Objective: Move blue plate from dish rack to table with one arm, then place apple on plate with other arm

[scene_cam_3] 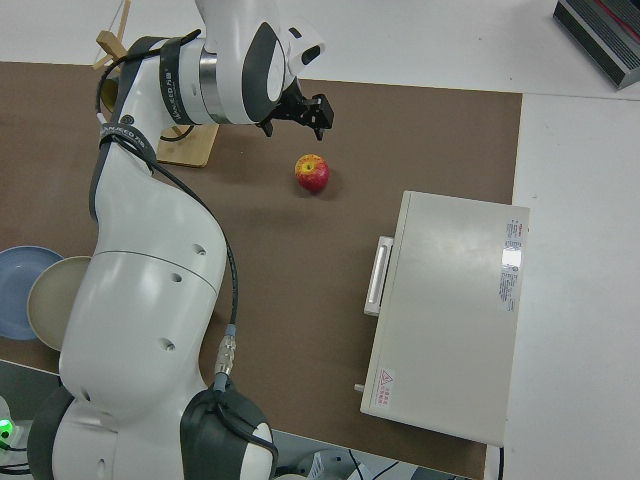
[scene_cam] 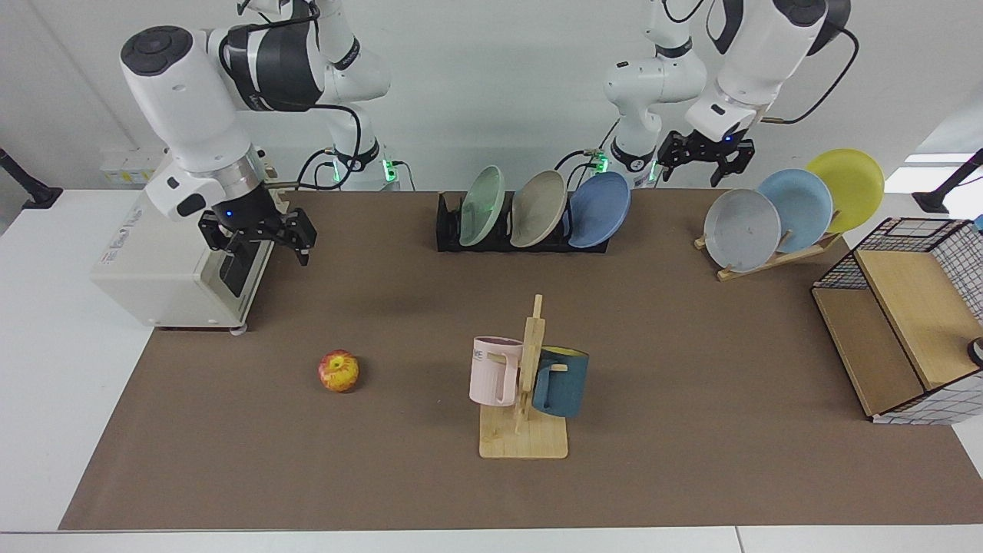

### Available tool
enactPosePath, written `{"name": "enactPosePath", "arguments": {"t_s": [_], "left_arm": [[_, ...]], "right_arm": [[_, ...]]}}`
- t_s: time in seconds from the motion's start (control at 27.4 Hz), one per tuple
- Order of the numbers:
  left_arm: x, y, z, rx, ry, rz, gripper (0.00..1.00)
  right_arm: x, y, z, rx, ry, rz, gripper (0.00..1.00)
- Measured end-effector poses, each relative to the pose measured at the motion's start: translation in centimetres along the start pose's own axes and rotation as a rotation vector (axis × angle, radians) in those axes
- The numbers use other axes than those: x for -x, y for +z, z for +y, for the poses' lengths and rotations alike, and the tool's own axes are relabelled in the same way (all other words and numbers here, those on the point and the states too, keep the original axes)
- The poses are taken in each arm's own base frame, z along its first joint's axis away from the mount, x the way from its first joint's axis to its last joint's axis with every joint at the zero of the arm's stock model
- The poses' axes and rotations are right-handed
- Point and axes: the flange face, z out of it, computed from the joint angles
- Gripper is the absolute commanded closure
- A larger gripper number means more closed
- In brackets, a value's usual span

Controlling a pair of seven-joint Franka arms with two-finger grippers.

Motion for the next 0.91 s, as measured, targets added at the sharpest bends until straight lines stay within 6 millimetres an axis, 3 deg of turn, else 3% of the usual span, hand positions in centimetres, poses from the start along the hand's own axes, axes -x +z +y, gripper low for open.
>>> {"name": "enactPosePath", "arguments": {"t_s": [0.18,0.22,0.29,0.44,0.48,0.91], "left_arm": [[0.3,2.2,0.2,-0.001,0.001,-0.015,0.09],[0.4,2.5,0.2,-0.001,0.0,-0.02,0.14],[0.5,2.9,0.1,0.001,-0.002,-0.03,0.31],[0.7,3.5,0.2,0.018,-0.008,-0.04,0.76],[0.7,3.5,0.3,0.02,-0.008,-0.041,0.81],[1.0,3.7,1.0,0.014,0.007,-0.059,0.9]], "right_arm": [[-0.9,1.7,-0.2,0.003,-0.001,0.004,0.0],[-1.1,2.1,-0.3,0.004,-0.002,0.005,0.0],[-1.4,2.7,-0.4,0.005,-0.002,0.006,0.0],[-2.1,4.4,-1.4,0.007,-0.013,0.01,0.0],[-2.3,4.8,-1.7,0.008,-0.015,0.008,0.0],[-4.4,11.3,-2.6,0.018,-0.016,-0.002,0.0]]}}
